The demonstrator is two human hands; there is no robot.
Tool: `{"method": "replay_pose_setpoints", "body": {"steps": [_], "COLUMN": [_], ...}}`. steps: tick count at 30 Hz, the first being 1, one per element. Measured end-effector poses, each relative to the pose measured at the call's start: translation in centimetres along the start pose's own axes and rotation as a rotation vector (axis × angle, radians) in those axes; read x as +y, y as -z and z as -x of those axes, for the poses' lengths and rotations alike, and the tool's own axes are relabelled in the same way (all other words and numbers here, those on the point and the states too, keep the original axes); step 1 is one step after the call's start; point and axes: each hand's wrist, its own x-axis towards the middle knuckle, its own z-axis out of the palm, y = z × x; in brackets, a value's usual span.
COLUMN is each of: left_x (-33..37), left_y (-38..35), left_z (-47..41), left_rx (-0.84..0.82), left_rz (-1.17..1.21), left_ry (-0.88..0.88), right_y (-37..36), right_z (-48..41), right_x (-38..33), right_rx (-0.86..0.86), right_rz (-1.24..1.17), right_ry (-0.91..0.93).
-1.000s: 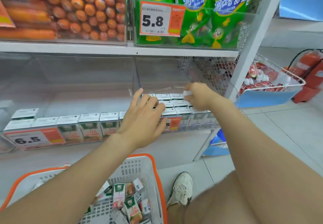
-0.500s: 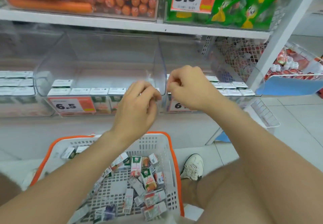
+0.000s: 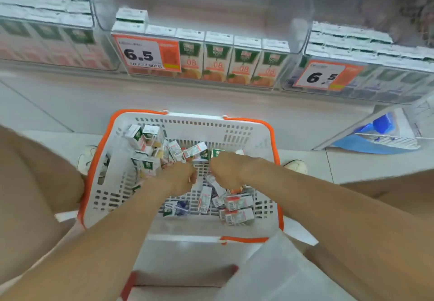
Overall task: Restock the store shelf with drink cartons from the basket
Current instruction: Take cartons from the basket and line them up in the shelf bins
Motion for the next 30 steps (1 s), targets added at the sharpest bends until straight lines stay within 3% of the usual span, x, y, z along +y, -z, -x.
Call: {"method": "replay_pose_setpoints", "body": {"steps": [8,13,19,23,27,30], "left_x": [-3.8,-4.9,-5.5,-6.0,-5.5,-4.3], "left_y": [-7.8,-11.1,-11.8,-11.4,-9.9,-6.4], "left_z": [-2.7,-3.7,-4.3,-4.0,-3.0,-2.2], "left_rx": [-0.254,-0.208,-0.253,-0.251,-0.22,-0.22], "left_rz": [-0.064,-0.084,-0.234,-0.181,-0.132,0.099], "left_ry": [0.091,0.117,0.122,0.122,0.133,0.156], "right_y": [-5.6,-8.1,-8.7,-8.2,-6.6,-5.0], "right_z": [-4.2,-5.8,-6.5,-6.6,-5.9,-5.1], "right_x": [4.9,6.7,7.0,6.8,7.3,7.2], "right_rx": [-0.096,-0.132,-0.054,0.063,0.009,0.05], "right_rz": [0.031,0.009,0.114,0.105,-0.032,-0.162], "right_ry": [-0.055,-0.035,-0.033,-0.013,-0.027,-0.037]}}
